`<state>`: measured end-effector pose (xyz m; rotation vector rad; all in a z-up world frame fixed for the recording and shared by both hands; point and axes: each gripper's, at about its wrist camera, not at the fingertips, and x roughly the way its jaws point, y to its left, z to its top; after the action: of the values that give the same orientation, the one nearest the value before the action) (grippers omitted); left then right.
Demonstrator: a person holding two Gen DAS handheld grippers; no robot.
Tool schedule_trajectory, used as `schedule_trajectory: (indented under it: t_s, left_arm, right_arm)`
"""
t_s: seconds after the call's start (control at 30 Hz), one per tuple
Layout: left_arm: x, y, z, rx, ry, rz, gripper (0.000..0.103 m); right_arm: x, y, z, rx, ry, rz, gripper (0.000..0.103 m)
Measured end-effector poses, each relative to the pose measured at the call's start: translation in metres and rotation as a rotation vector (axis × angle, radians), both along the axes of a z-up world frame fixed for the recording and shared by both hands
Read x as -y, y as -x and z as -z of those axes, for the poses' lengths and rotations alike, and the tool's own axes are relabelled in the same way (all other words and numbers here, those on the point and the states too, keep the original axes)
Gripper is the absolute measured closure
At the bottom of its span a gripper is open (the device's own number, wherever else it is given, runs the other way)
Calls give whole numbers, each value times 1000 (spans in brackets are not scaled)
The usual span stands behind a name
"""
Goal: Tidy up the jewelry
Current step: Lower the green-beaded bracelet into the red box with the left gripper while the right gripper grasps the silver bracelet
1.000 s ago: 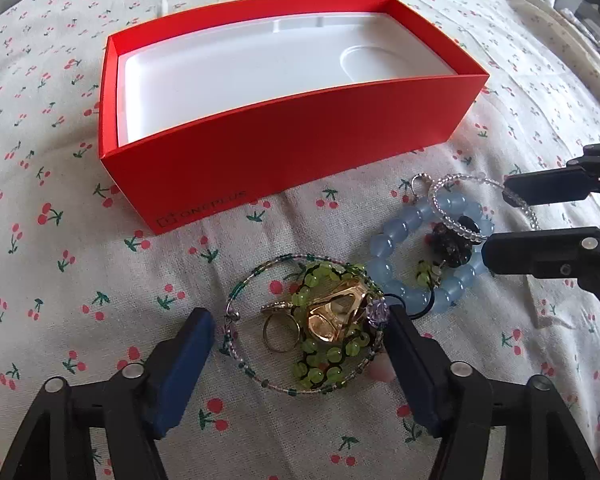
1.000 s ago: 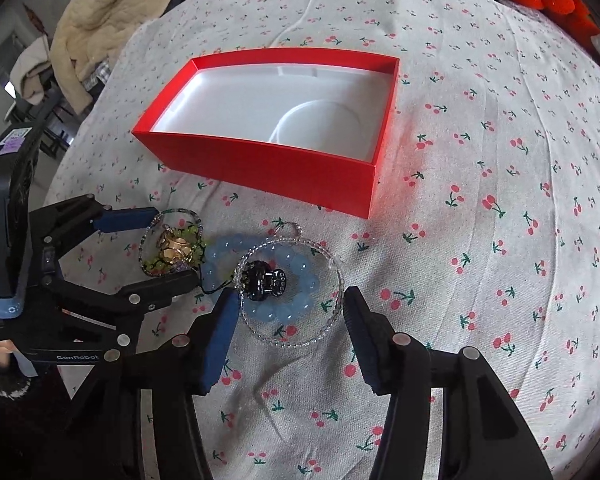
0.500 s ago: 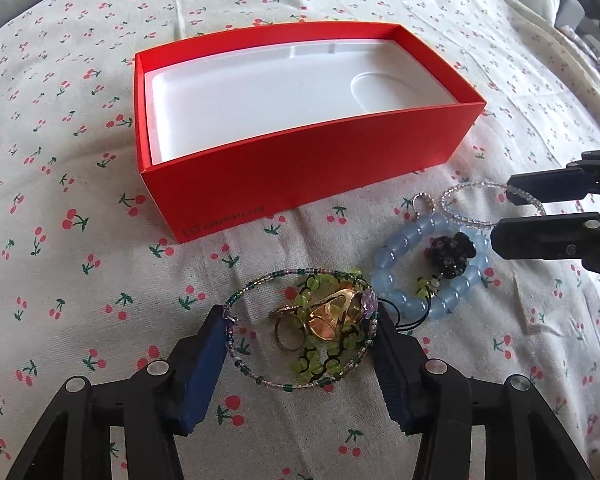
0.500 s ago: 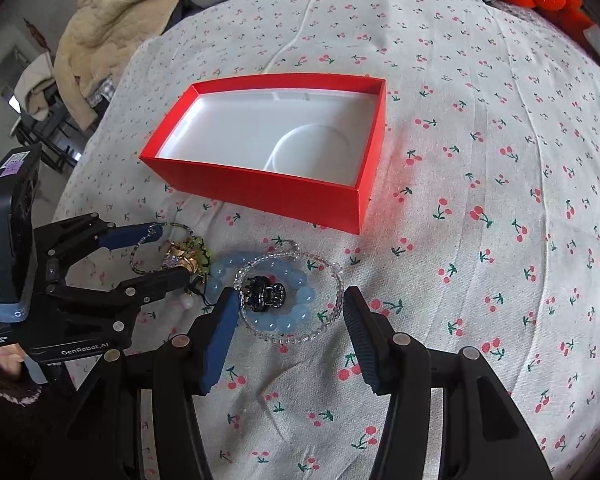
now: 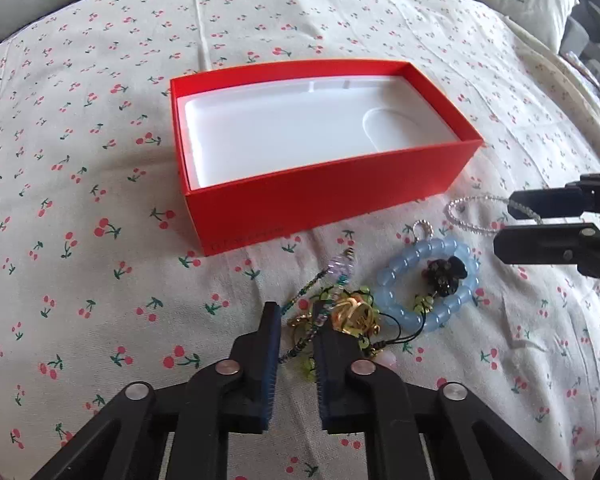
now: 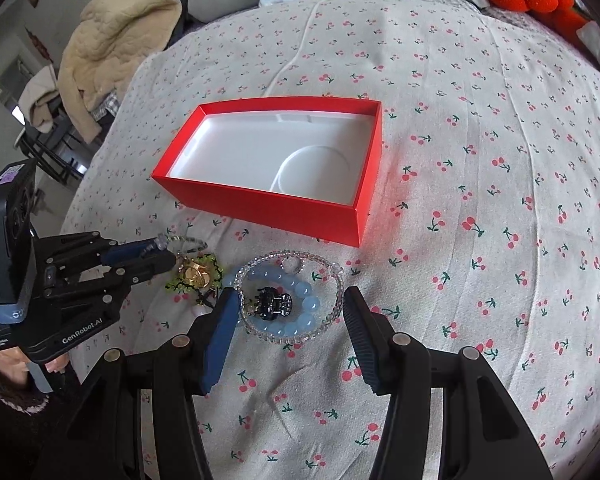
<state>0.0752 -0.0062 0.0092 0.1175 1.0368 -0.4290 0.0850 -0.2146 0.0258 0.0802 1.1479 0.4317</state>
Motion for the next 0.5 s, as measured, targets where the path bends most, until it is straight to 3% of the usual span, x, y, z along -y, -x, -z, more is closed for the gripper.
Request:
schedule_trajectory:
  t_s: [0.23, 0.5]
  left_arm:
    - [-20, -10, -15, 21, 77, -78, 103]
    - [-24, -12, -47, 77, 172, -75, 103]
  right_arm:
    - [-1, -2, -5, 22, 0, 13, 51]
    - [0, -6, -24, 79, -21, 46, 51]
